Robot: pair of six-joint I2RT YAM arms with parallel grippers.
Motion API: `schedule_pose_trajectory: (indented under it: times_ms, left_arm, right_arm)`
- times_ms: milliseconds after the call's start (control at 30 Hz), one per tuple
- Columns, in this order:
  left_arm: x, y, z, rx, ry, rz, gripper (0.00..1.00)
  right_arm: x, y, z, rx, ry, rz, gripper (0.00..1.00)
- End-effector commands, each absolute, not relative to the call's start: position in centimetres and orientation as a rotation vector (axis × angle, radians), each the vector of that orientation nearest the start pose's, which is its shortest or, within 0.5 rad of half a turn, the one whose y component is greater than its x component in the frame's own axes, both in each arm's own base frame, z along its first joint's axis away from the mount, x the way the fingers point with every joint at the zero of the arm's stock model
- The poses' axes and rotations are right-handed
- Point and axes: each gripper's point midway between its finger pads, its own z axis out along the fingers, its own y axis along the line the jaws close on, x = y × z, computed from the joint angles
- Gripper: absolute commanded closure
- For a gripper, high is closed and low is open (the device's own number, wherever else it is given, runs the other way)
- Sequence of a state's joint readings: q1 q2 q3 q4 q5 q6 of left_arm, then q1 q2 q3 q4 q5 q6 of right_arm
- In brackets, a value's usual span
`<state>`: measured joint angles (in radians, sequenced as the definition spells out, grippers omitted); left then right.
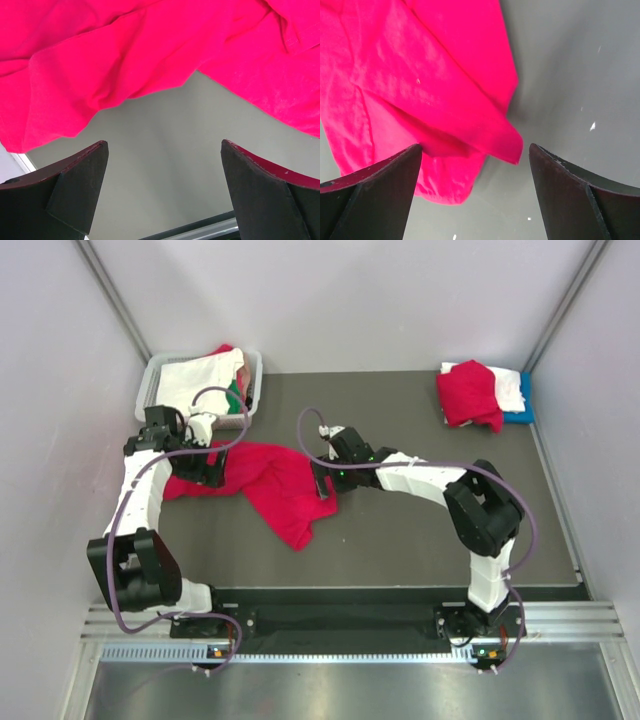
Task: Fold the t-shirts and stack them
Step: Flatten the tshirt out
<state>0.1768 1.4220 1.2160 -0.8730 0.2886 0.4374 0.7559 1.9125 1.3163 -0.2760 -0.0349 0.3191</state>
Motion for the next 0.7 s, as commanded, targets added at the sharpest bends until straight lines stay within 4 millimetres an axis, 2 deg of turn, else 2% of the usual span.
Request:
schedule_pose_trajectory:
  times_ms: [0, 200, 400, 667]
  left_arm:
    - [32.4, 2.6, 16.7, 0.447, 2.489, -0.126, 0.01]
    - [32.2, 2.6, 16.8, 0.450, 2.488, -0.120, 0.01]
    - [32.0, 2.8, 17.3, 0.459, 2.481, -0.101, 0.01]
    - [31.7, 2.9, 17.3, 0.464, 2.486, -0.089, 0.01]
  right_arm:
    - [33.1, 34.3, 8.7, -0.527, 2.378, 0.563, 0.12]
    - [33.3, 34.6, 8.3, -0.531, 2.379, 0.571, 0.13]
    - [34.0, 35.2, 8.3, -0.536, 2.358, 0.589, 0.23]
    - [34.6, 35.4, 6.0, -0.542, 2.386, 0.609, 0.33]
